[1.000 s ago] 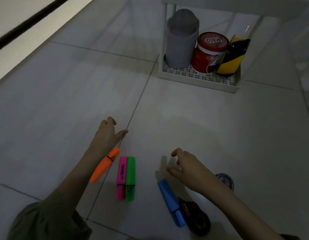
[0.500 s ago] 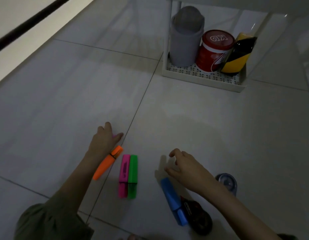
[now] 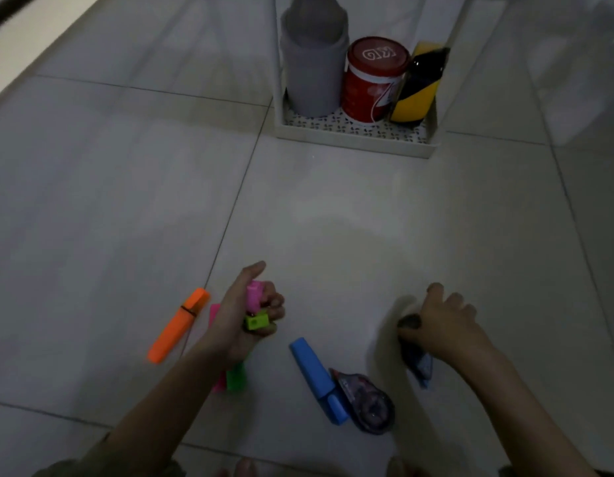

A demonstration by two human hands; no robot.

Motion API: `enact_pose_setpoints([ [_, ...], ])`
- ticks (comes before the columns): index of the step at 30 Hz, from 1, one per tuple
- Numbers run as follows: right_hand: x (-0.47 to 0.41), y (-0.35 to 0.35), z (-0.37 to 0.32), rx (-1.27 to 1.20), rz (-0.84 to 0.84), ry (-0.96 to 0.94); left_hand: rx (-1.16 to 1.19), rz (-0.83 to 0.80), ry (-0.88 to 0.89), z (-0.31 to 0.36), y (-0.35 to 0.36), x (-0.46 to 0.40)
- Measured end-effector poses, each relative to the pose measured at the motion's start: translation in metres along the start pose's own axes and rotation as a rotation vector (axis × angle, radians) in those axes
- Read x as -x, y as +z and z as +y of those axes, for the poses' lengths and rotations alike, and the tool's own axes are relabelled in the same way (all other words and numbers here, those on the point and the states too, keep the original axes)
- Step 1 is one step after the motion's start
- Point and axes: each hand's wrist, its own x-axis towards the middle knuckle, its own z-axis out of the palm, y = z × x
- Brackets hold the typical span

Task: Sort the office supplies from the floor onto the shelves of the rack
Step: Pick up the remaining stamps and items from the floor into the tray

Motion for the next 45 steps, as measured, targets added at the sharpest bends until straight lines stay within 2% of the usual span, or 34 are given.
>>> enact_pose_setpoints([
  [2,-0.001,0.010,0.007,0.031,-0.101,0.070,0.084,-0.085,-0.076,-0.008,0.006,0.003],
  [4,-0.001,0.018,0.009,-0.009,-0.150,0.095,0.122,-0.099,-0.105,-0.014,0.008,0.005],
  [7,-0.004,0.025,0.005,-0.117,-0.100,0.033,0.088,-0.051,-0.094,-0.018,0.009,0.006],
  [9,-0.003,0.027,-0.001,-0.120,-0.060,-0.050,-0.047,-0.038,-0.080,-0.019,0.008,0.010],
  [11,0.003,0.027,-0.009,-0.088,-0.061,-0.135,-0.453,0.072,0.012,-0.019,0.002,0.013],
  [14,0.022,0.029,-0.020,-0.078,-0.152,-0.230,-1.350,0.405,0.304,-0.012,-0.017,0.026],
  [16,0.038,0.033,-0.025,-0.073,-0.213,-0.274,-1.527,0.613,0.393,-0.003,-0.032,0.040],
  [19,0.058,0.047,-0.033,-0.032,-0.223,-0.330,-1.546,0.828,0.307,0.003,-0.060,0.048],
  [21,0.064,0.061,-0.038,0.012,-0.190,-0.345,-1.605,0.850,0.153,0.000,-0.072,0.047],
  [23,0.066,0.072,-0.042,0.066,-0.186,-0.338,-1.602,0.844,0.075,-0.010,-0.079,0.041],
  [26,0.071,0.085,-0.047,0.129,-0.195,-0.296,-1.625,0.868,0.158,-0.020,-0.069,0.037],
  [28,0.069,0.097,-0.047,0.166,0.040,-0.314,-1.706,0.799,0.285,-0.028,-0.058,0.037],
  [30,0.066,0.104,-0.042,0.059,0.146,-0.345,-1.831,0.740,0.380,-0.035,-0.044,0.035],
  [32,0.063,0.108,-0.040,0.027,0.231,-0.404,-1.875,0.714,0.297,-0.039,-0.031,0.029],
  [35,0.046,0.100,-0.049,0.007,0.356,-0.393,-1.795,0.646,0.153,-0.044,-0.018,0.015],
  [38,0.024,0.083,-0.059,-0.043,0.332,-0.332,-1.708,0.528,0.168,-0.040,-0.003,0.006],
  [40,0.011,0.070,-0.062,-0.071,0.295,-0.309,-1.513,0.425,0.159,-0.033,0.001,-0.001],
  [42,0.003,0.059,-0.059,-0.120,0.243,-0.301,-1.315,0.374,0.227,-0.025,0.005,-0.001],
  [45,-0.008,0.042,-0.053,-0.098,0.267,-0.294,-1.112,0.403,0.443,-0.018,0.005,-0.004],
])
